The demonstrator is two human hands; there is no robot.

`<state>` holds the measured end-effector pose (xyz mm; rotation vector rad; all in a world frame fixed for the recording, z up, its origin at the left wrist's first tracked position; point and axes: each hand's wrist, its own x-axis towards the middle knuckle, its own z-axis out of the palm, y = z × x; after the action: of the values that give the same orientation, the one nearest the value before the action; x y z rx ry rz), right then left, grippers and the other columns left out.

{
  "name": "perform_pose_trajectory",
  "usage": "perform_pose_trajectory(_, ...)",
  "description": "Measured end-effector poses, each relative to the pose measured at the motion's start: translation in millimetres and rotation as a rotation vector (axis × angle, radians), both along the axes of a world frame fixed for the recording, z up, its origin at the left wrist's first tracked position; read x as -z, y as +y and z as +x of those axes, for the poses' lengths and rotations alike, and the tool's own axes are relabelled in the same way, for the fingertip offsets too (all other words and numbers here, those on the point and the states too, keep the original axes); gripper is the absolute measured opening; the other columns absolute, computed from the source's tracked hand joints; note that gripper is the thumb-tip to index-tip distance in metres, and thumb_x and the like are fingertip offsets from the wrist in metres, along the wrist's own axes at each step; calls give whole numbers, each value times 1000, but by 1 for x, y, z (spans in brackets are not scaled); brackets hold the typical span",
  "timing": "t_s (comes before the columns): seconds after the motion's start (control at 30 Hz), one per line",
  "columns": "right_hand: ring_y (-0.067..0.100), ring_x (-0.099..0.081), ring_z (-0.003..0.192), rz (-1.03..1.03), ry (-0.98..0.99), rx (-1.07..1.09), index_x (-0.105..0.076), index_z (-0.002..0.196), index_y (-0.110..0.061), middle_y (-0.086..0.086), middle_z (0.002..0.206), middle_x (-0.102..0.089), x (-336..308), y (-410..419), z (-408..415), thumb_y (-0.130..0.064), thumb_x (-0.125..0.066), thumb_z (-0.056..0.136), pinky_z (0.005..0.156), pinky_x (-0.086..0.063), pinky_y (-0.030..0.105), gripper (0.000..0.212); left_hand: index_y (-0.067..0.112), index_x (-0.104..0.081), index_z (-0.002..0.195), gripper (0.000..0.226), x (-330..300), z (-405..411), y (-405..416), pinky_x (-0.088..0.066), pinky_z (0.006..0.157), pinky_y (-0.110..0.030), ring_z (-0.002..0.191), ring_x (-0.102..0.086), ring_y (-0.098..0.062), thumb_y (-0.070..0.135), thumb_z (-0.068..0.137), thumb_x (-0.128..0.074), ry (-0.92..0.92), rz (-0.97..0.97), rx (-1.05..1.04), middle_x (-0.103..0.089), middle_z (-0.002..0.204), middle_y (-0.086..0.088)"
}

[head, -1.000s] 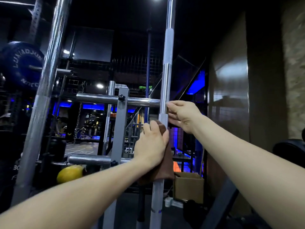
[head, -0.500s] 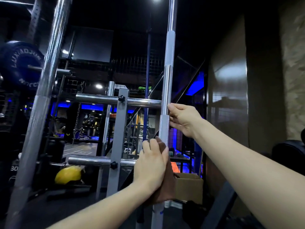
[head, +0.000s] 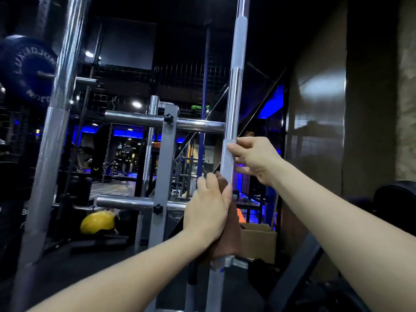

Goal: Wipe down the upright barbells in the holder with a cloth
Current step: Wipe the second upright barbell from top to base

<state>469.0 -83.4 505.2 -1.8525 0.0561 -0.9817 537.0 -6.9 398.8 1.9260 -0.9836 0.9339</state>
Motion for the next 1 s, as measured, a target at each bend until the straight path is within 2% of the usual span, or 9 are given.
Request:
perform_pose_trajectory(0.13, 8, -61, 64, 2, 12, 24, -64, 97, -12, 1, 78, -64, -1, 6, -4, -13, -56, 95, 51, -51, 20, 8, 12, -35, 116, 46, 11, -4, 9, -38, 71, -39, 103, -56, -33, 52, 97, -22, 93, 86, 7, -44, 115, -9)
perform_pose_trajectory(0.27, 3, -60, 55, 12, 39, 3, -64, 87, -15, -2, 74, -63, -3, 5, -5, -15, -57, 95, 49, -50, 19, 12, 10, -36, 119, 42, -46, 1, 1, -41, 78, -45, 103, -55, -39, 46, 99, -26, 132, -97, 111, -45, 119, -13)
perform_pose_trajectory(0.43, 11, -58, 72, 97, 35, -24, -64, 84, -20, -2, 81, -63, -2, 1, -2, -19, -59, 94, 62, -52, 25, 11, 8, -38, 121, 51, -42, 0, -5, -43, 71, -45, 99, -56, -39, 49, 96, -23, 20, -152, 51, -45, 115, -15)
perform_pose_trajectory(0.5, 10, -60, 73, 126, 49, -7, -64, 92, -15, -2, 82, -63, -3, 2, -2, -16, -59, 93, 71, -53, 30, 5, 7, -41, 117, 57, -18, 0, -5, -41, 64, -43, 95, -57, -39, 52, 90, -20, -35, -108, -18, -46, 110, -15)
perform_pose_trajectory(0.57, 9, -60, 72, 145, 76, 11, -64, 106, -10, -1, 82, -63, -6, 5, -5, -15, -61, 92, 75, -52, 33, 15, 5, -44, 111, 55, 0, -1, -3, -35, 55, -39, 87, -59, -38, 52, 89, -23, -79, -43, -60, -48, 104, -15)
perform_pose_trajectory(0.67, 12, -61, 67, 136, 109, 22, -60, 114, -5, 3, 82, -64, -14, 8, -10, -12, -65, 89, 65, -54, 29, 26, 3, -48, 106, 52, -5, -4, -1, -35, 53, -37, 85, -59, -38, 49, 90, -31, -104, -37, -102, -51, 102, -17)
perform_pose_trajectory(0.73, 13, -60, 64, 102, 137, 38, -60, 114, -4, 6, 82, -65, -20, 6, -11, -9, -68, 87, 61, -53, 27, 28, 4, -44, 115, 49, -33, -7, -5, -39, 61, -41, 98, -56, -37, 47, 94, -36, -92, -56, -137, -47, 114, -17)
perform_pose_trajectory(0.9, 10, -51, 61, 126, 156, -56, -60, 89, -10, 3, 80, -61, -28, 1, -8, -15, -60, 93, 69, -50, 25, 6, 4, -33, 127, 51, -65, -10, -11, -41, 70, -41, 114, -48, -38, 46, 97, -38, -43, -36, -185, -38, 128, -16)
perform_pose_trajectory(1.0, 13, -48, 63, 169, 123, -88, -58, 80, -13, 3, 76, -57, -26, 0, -5, -26, -53, 97, 71, -51, 28, 22, 4, -35, 125, 54, -43, -10, -8, -40, 67, -41, 110, -50, -38, 48, 96, -40, -49, -8, -190, -39, 125, -16)
